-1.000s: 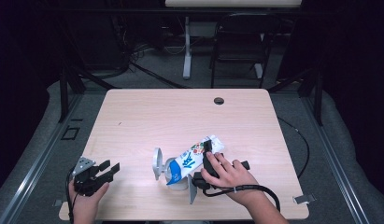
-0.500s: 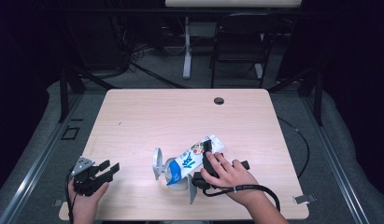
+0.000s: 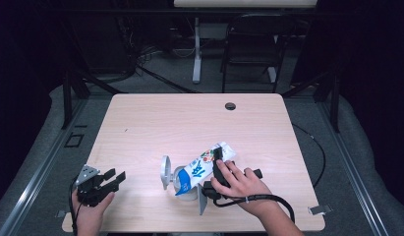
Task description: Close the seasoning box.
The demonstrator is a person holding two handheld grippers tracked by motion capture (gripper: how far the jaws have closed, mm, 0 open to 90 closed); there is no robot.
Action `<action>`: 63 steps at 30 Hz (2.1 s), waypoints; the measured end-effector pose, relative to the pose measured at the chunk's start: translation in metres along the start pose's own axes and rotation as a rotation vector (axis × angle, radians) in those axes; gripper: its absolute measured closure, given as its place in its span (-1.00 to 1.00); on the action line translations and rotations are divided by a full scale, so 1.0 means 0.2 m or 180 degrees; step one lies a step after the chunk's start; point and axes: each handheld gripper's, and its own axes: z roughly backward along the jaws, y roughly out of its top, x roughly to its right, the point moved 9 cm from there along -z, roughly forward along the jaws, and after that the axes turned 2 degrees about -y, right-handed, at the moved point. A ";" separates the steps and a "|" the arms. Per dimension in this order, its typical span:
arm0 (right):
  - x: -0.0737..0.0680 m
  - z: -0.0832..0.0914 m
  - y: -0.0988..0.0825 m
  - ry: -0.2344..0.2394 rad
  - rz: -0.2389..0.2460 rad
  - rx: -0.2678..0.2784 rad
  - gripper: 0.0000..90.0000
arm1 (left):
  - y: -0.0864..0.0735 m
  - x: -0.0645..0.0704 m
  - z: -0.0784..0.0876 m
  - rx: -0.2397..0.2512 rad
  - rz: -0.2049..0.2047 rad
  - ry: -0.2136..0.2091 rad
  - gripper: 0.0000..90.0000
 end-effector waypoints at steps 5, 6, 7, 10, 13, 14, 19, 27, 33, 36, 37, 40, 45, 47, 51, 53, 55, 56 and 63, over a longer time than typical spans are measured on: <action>0.01 0.00 0.00 -0.0009 0.0017 -0.0016 0.15 | 0.00 0.00 0.00 -0.0005 0.0000 0.0000 0.18; 0.01 0.00 0.00 -0.0011 0.0008 -0.0010 0.15 | 0.00 0.00 0.00 -0.0005 0.0000 0.0000 0.18; 0.01 0.00 0.00 -0.0012 0.0012 -0.0012 0.16 | 0.00 0.00 0.00 -0.0005 0.0003 0.0001 0.18; 0.01 0.00 0.00 -0.0017 0.0010 -0.0014 0.16 | 0.00 0.00 0.00 -0.0001 0.0002 0.0001 0.18; 0.01 0.01 0.00 -0.0029 0.0025 -0.0029 0.16 | 0.00 0.00 0.00 -0.0003 -0.0001 0.0006 0.18; 0.01 0.01 0.00 -0.0027 0.0023 -0.0029 0.16 | 0.00 0.00 0.00 -0.0003 -0.0001 0.0004 0.18; 0.02 0.02 -0.02 -0.0028 0.0136 -0.0154 0.16 | 0.00 0.00 0.00 -0.0008 -0.0001 0.0004 0.18; 0.01 0.02 -0.02 -0.0029 0.0139 -0.0147 0.17 | 0.00 0.00 0.00 -0.0007 0.0003 0.0004 0.18; 0.01 0.02 -0.02 -0.0019 0.0136 -0.0141 0.17 | 0.00 0.00 0.00 -0.0006 0.0001 0.0006 0.18; 0.00 0.02 -0.02 -0.0018 0.0133 -0.0137 0.19 | 0.00 0.00 0.00 -0.0005 0.0000 0.0006 0.18; 0.00 0.02 -0.02 -0.0015 0.0134 -0.0140 0.20 | 0.00 0.00 0.00 -0.0002 0.0004 0.0004 0.18; 0.00 0.02 -0.02 0.0002 0.0122 -0.0125 0.22 | 0.00 0.00 0.00 -0.0003 0.0004 0.0006 0.18; 0.00 0.02 -0.02 -0.0007 0.0142 -0.0144 0.26 | 0.00 0.00 0.00 -0.0003 0.0004 0.0006 0.18; 0.00 0.02 -0.02 0.0003 0.0139 -0.0146 0.27 | 0.00 0.00 0.00 -0.0005 0.0005 0.0008 0.18; 0.00 0.02 -0.02 0.0007 0.0125 -0.0118 0.31 | 0.00 0.00 0.00 -0.0001 0.0006 0.0009 0.18; -0.01 0.02 -0.02 0.0014 0.0116 -0.0101 0.34 | 0.00 0.00 0.00 -0.0002 0.0004 0.0007 0.18; -0.01 0.02 -0.02 0.0025 0.0120 -0.0101 0.36 | 0.00 0.00 0.00 -0.0005 0.0006 0.0007 0.18; -0.01 0.02 -0.02 0.0024 0.0132 -0.0112 0.37 | 0.00 0.00 0.00 -0.0003 0.0006 0.0009 0.18; -0.01 0.03 -0.02 0.0019 0.0140 -0.0159 0.44 | 0.00 0.00 0.00 -0.0002 0.0007 0.0011 0.18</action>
